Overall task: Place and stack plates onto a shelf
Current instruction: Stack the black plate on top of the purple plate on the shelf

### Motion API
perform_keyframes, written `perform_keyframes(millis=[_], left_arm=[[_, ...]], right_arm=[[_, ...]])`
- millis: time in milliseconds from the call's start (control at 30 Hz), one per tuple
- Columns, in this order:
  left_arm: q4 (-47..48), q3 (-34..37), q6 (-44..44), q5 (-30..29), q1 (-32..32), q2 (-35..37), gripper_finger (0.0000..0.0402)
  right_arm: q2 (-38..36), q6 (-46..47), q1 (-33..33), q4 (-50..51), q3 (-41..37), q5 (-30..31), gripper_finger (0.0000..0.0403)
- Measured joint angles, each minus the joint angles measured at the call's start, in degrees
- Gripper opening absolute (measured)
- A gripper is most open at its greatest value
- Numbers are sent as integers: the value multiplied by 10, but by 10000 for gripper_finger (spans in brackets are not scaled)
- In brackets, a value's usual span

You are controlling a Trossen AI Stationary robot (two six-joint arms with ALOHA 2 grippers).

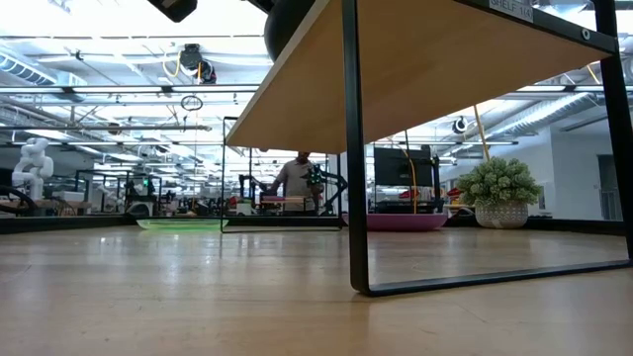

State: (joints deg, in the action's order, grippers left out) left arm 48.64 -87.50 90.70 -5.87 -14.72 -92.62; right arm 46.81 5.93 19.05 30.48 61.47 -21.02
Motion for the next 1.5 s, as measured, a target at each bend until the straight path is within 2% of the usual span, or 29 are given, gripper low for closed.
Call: perform_keyframes(millis=[267, 733, 1067, 1500], left_arm=[[-2, 0, 43, 0, -4, -8, 28], [-15, 1, 69, 0, -7, -17, 29], [-7, 1, 73, -1, -6, -17, 85], [-8, 1, 60, -1, -6, -12, 88]], right_arm=[[0, -7, 0, 0, 0, 0, 0], [0, -12, 0, 0, 0, 0, 0], [0, -13, 0, 0, 0, 0, 0], [0, -13, 0, 0, 0, 1, 0]])
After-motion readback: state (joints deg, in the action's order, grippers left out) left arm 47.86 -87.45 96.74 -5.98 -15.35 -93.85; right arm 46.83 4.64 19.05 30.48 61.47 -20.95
